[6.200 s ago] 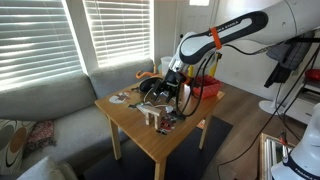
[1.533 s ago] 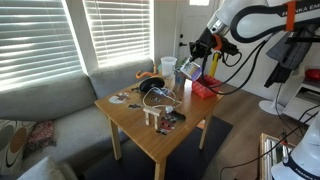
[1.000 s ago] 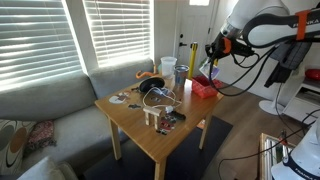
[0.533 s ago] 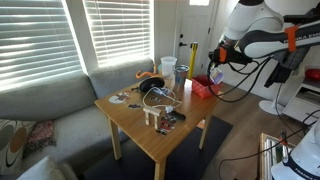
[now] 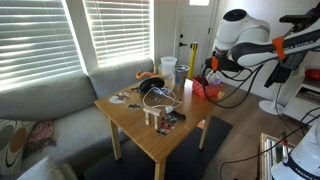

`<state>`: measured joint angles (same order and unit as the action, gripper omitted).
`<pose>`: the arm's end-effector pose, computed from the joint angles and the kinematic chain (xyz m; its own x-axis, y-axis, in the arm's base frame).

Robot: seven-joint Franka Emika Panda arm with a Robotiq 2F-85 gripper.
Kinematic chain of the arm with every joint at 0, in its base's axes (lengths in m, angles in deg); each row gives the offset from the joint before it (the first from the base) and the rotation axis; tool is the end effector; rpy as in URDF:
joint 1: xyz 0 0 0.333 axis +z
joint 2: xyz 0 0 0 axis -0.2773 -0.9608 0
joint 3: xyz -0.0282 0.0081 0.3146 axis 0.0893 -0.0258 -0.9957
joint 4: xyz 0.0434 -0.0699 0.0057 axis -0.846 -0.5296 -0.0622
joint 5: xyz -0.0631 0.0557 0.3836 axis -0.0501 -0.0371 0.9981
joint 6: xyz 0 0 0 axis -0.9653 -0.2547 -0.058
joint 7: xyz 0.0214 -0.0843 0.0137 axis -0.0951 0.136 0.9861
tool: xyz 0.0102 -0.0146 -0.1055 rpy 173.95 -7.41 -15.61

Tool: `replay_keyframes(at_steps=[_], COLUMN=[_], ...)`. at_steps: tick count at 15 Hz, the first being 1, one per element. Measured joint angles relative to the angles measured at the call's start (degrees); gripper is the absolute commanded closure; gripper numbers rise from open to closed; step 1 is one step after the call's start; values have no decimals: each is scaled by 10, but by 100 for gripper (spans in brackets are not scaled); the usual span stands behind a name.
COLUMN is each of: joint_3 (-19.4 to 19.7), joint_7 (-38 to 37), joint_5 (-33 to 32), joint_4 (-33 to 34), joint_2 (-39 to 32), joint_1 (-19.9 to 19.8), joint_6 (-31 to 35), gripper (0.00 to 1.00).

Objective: Put the packet in the red basket

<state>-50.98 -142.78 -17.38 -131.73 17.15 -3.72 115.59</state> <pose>0.4415 -0.1001 0.4982 0.1811 -0.7975 0.5756 -0.9702 -0.2406 -0.0281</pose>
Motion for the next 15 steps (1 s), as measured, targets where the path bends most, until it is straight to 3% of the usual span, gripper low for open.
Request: replay_keyframes(at_steps=[1, 3, 9, 13, 15], joint_3=[2, 7, 28, 44, 53], joint_7=[-7, -16, -9, 70, 145], joint_5=[-5, -8, -5, 24, 70], joint_4=[3, 9, 26, 27, 26], joint_2=[-7, -19, -21, 8, 28], joint_1=[5, 16, 61, 103, 126], joint_6=[0, 0, -1, -1, -5], gripper=[74, 68, 26, 1, 0])
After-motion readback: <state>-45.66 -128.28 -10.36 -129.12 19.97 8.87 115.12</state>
